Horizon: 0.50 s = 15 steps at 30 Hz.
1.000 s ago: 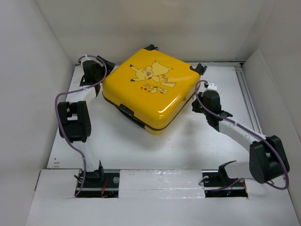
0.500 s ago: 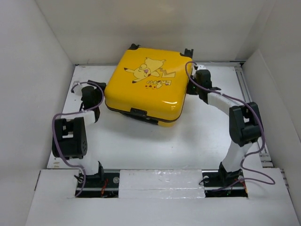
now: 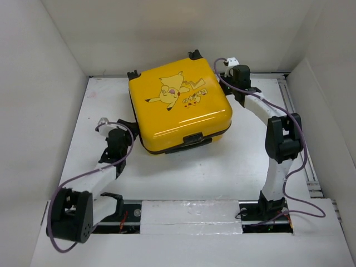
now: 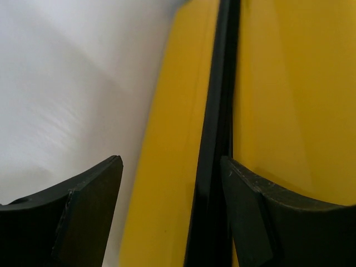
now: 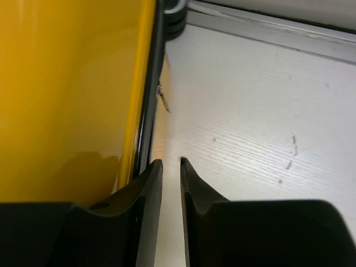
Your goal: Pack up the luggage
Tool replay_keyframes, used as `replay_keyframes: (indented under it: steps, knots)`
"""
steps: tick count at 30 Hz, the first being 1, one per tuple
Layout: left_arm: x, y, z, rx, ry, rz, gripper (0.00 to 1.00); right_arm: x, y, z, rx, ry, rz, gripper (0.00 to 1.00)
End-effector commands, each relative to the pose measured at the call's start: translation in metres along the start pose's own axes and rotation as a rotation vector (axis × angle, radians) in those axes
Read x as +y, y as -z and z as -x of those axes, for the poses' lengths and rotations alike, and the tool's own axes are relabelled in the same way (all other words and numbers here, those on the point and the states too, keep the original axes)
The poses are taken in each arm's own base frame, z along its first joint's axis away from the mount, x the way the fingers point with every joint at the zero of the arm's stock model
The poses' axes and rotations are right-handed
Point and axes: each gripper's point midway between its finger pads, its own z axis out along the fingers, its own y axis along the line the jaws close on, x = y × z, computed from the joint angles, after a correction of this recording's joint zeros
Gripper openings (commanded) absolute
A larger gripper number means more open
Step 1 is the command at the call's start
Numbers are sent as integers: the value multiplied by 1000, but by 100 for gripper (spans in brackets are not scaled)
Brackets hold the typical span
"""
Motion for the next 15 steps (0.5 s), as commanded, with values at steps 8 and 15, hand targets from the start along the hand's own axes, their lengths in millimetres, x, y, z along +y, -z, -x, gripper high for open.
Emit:
replay_keyframes:
  steps: [8,15]
  knots:
    - [-74,97,-32,133,-62,-322,73,69,44,49,-38,-42,260,54]
    - [-108,103,55,-176,-108,-264,100,42,116,98,-246,-100,142,56]
